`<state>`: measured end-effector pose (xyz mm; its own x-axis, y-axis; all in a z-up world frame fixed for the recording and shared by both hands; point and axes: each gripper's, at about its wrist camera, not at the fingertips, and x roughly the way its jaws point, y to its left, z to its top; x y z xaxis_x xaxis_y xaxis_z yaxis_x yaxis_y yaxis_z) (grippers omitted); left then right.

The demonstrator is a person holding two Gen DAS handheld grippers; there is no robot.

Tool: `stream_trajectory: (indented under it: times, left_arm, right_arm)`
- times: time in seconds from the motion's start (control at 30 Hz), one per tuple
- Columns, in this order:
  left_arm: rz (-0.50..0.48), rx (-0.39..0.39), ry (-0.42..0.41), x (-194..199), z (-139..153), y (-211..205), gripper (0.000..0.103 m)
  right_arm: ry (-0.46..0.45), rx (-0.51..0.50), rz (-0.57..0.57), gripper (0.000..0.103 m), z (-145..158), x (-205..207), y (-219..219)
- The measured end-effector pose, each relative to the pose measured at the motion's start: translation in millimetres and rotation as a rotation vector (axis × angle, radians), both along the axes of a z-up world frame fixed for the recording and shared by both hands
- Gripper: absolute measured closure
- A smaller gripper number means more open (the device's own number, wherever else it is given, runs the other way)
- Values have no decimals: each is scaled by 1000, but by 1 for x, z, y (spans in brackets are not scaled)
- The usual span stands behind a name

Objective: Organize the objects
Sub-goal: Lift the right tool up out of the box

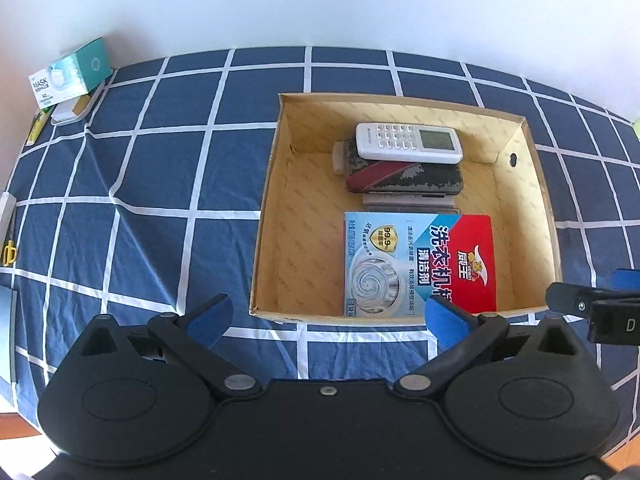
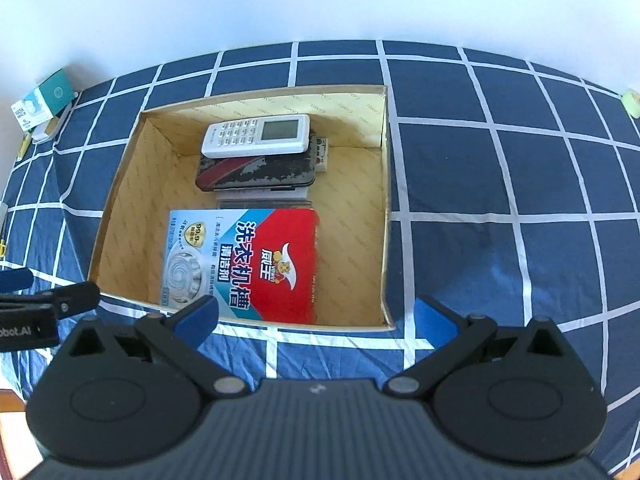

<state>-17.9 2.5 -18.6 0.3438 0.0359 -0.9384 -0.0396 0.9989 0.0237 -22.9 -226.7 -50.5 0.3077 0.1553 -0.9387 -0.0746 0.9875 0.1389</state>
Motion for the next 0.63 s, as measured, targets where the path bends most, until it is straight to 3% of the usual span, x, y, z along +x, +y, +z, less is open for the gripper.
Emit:
stream_trajectory:
  times: [0.63]
  left_arm:
    - [8,9,-3,-2,4,3,0]
  right_arm:
    - [-4,-12,7,0,2,-4,-1]
